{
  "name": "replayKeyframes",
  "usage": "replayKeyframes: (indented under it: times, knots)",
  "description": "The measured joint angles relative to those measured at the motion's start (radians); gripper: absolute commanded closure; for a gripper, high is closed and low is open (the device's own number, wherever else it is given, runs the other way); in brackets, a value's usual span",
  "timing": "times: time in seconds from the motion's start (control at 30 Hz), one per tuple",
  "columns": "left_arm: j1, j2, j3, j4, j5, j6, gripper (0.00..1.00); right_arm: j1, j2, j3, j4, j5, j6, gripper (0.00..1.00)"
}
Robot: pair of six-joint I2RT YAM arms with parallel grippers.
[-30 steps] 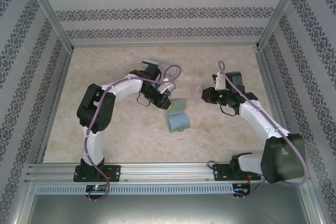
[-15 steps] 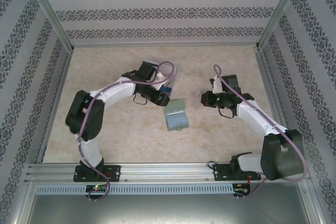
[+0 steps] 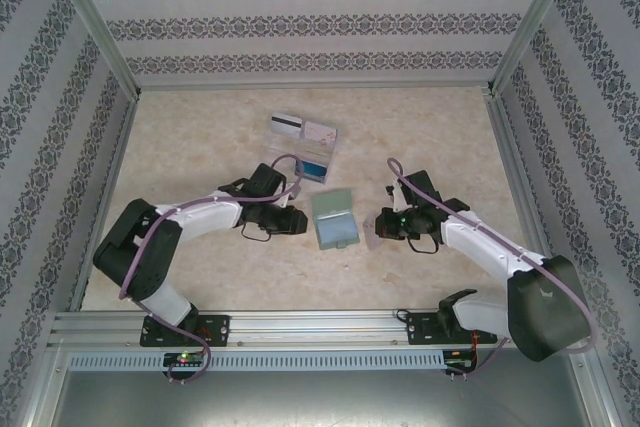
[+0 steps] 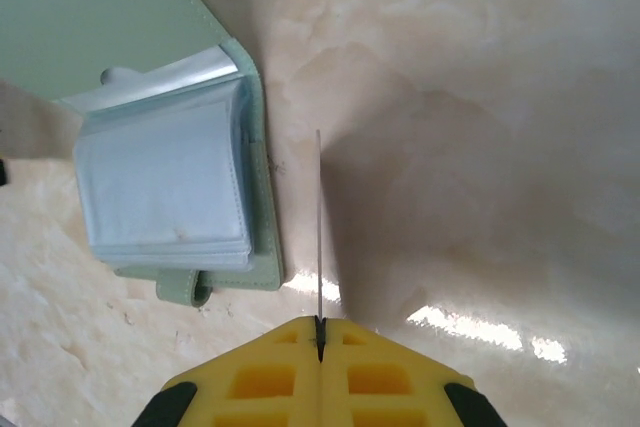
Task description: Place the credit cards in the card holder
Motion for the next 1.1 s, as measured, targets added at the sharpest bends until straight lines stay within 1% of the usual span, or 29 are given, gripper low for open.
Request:
replayKeyframes:
  times: [0.13, 0.27, 0.4, 0.57, 0.67, 0.73, 0.83, 0.93, 1.03, 1.1]
  knots:
    - [-0.006, 0.098, 0.060, 0.019, -0.009, -0.032, 0.65, 0.043, -0.010, -0.006, 0.002, -0.003, 0.031, 1.00]
    - [-0.006, 0.204, 0.197, 0.013, -0.035, -0.027, 0.65, 0.100, -0.005, -0.010, 0.017, -0.013, 0.072, 1.00]
    - [-0.005, 0.300, 0.344, 0.013, -0.041, -0.011, 0.64, 0.139, 0.034, -0.015, 0.074, -0.038, 0.121, 1.00]
    - [-0.005, 0.366, 0.471, 0.001, -0.041, 0.017, 0.64, 0.207, 0.107, -0.010, 0.175, -0.071, 0.180, 1.00]
    - [-0.005, 0.364, 0.498, -0.017, -0.041, 0.034, 0.64, 0.218, 0.106, 0.003, 0.171, -0.076, 0.180, 1.00]
    - [0.001, 0.357, 0.497, -0.028, -0.041, 0.047, 0.63, 0.198, 0.086, 0.019, 0.146, -0.079, 0.174, 1.00]
    - [0.014, 0.328, 0.475, -0.050, -0.042, 0.060, 0.63, 0.153, 0.013, 0.043, 0.097, -0.095, 0.161, 1.00]
    - [0.028, 0.284, 0.452, -0.078, -0.054, 0.074, 0.63, 0.128, -0.032, 0.099, 0.057, -0.107, 0.143, 1.00]
    - [0.035, 0.217, 0.410, -0.082, -0.084, 0.076, 0.64, 0.119, -0.016, 0.153, 0.062, -0.109, 0.119, 1.00]
    - [0.036, 0.160, 0.360, -0.069, -0.102, 0.061, 0.65, 0.108, 0.030, 0.174, 0.082, -0.108, 0.093, 1.00]
